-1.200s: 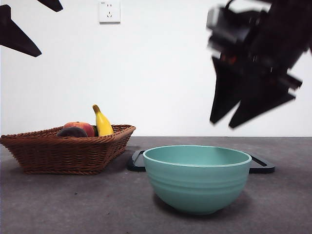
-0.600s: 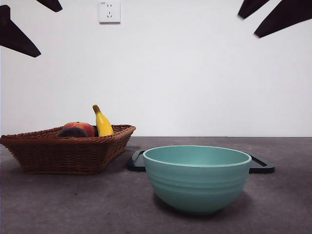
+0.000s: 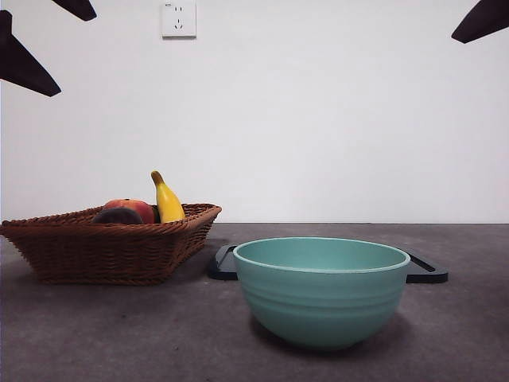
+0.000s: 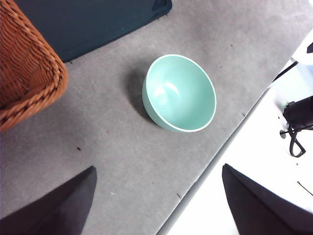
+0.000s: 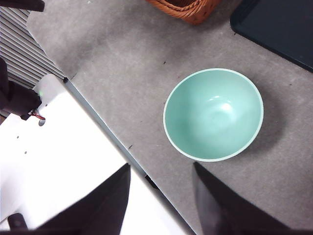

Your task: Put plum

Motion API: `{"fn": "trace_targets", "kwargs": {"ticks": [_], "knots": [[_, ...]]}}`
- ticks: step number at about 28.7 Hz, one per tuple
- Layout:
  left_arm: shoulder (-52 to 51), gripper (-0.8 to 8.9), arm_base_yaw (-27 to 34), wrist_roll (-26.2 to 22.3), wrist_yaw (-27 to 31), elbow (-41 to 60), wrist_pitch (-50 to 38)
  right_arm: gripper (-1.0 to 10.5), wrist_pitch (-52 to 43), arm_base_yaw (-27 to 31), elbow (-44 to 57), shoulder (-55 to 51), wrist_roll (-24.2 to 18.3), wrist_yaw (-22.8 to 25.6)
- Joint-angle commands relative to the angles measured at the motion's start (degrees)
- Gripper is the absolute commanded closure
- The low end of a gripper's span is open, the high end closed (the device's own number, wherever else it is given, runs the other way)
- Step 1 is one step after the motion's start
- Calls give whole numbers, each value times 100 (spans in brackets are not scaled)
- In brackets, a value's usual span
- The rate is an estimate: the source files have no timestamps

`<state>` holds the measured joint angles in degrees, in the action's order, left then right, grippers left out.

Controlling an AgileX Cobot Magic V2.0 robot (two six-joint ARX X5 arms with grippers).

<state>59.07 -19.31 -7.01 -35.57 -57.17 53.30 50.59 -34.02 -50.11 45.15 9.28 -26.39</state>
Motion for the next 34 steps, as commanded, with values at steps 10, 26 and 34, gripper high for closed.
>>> {"fn": "trace_targets", "kwargs": {"ticks": [10,26,34], "knots": [[31,470,-26,-94,-33,-129,-15,749,-37,-35,-101,39,-98,-20],[31,806,-26,-94,-33,-129,-22,937,-48,-35,-101,37,-116,-17],[31,806,-26,-94,-31,-129,-26,937,-50,-35,-101,37,-116,-17]]}}
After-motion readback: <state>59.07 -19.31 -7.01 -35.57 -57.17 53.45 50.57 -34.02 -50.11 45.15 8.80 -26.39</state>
